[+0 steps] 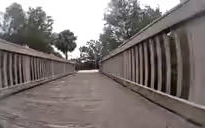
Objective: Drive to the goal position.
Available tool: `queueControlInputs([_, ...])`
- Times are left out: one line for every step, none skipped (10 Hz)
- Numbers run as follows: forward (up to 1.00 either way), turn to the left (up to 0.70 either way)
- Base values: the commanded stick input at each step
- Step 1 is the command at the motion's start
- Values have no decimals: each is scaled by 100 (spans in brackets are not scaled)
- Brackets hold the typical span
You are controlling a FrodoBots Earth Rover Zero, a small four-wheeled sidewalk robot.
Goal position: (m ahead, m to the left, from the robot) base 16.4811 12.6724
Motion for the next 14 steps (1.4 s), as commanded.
queueControlInputs([70, 0])
queueControlInputs([70, 0])
queueControlInputs([70, 0])
queueControlInputs([70, 0])
queueControlInputs([70, 0])
queueControlInputs([70, 0])
queueControlInputs([70, 0])
queueControlInputs([70, 0])
queueControlInputs([70, 0])
queueControlInputs([70, 0])
queueControlInputs([70, 0])
queueControlInputs([70, 0])
queueControlInputs([70, 0])
queueControlInputs([70, 0])
